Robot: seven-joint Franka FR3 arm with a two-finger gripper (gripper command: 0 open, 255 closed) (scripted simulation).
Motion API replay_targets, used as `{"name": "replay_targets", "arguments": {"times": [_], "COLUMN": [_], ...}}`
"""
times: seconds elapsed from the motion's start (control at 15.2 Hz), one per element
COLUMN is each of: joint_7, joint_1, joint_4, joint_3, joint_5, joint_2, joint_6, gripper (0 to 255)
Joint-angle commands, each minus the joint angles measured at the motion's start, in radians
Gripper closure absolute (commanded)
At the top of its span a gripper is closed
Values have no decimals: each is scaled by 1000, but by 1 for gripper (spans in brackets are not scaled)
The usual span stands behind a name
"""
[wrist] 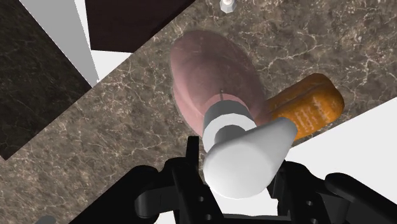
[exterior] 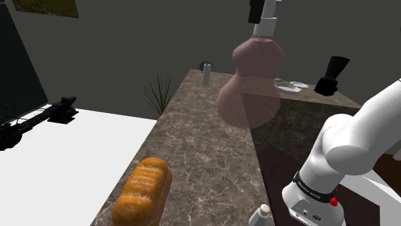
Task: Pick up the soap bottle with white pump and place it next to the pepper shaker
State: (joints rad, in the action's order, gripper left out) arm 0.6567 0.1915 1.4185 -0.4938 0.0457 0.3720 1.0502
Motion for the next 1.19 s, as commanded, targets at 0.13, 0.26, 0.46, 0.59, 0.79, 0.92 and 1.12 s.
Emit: {"name": "replay_targets", "arguments": {"times": [0.13,0.26,0.46,0.59,0.79,0.92,1.12], "joint_7": [-11,-16,-21,-25,-28,-30,-32], "joint_1": [7,11,18,22,28,31,37], "joint_4": [106,157,228,274,339,380,440], "joint_3": [16,22,29,33,36,38,39], "joint_5": [16,23,32,38,46,51,58], "joint_2": [49,72,103,122,148,164,186], "joint_6": [62,91,133,161,201,228,266], "gripper": [255,255,255,255,255,255,255]}}
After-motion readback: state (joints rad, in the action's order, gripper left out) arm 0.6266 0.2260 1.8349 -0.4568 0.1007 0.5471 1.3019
